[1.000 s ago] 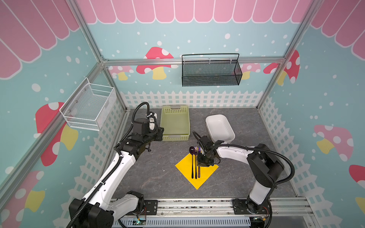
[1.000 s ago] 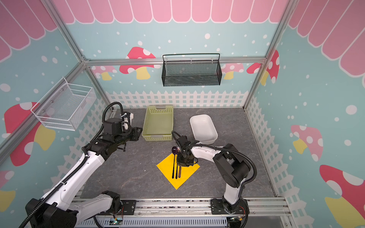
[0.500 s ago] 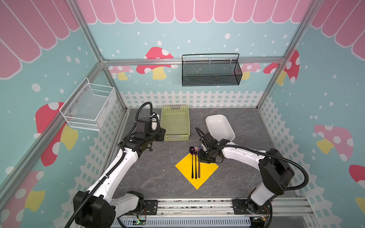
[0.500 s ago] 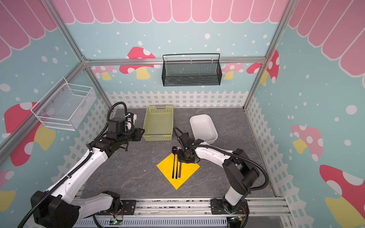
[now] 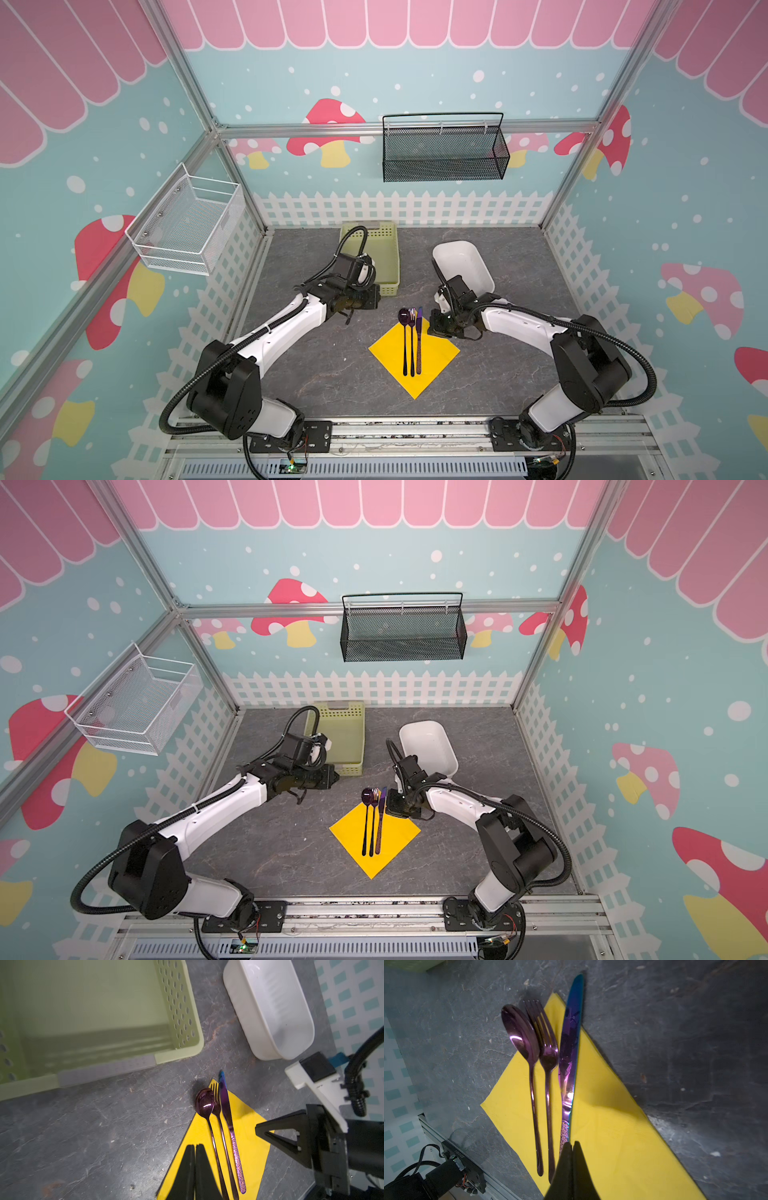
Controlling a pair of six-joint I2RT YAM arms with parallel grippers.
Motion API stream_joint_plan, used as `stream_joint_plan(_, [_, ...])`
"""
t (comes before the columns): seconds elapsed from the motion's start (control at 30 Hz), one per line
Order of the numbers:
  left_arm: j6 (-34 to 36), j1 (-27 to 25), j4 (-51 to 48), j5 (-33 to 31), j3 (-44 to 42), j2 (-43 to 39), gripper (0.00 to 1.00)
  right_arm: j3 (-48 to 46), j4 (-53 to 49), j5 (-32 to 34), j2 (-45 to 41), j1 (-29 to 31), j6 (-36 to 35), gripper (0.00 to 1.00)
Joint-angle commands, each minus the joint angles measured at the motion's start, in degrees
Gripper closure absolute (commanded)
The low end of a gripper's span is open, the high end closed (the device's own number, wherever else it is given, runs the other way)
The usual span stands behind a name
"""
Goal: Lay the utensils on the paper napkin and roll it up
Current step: 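Open the right gripper to release the knife while the left gripper moves toward the napkin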
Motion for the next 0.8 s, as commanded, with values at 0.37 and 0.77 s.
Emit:
stream_joint_plan(0.37, [-11.7,-7.8,6.2,3.0,-3.3,13.2,1.0,-6.1,12.1,-11.8,2.8,-2.0,-2.1,0.99])
stream_joint_plan(0.77, [-11.9,-8.6,6.5,4.8,-2.3,18.2,1.0,-6.7,14.1,-13.1,5.9,-1.9,-2.1,0.99])
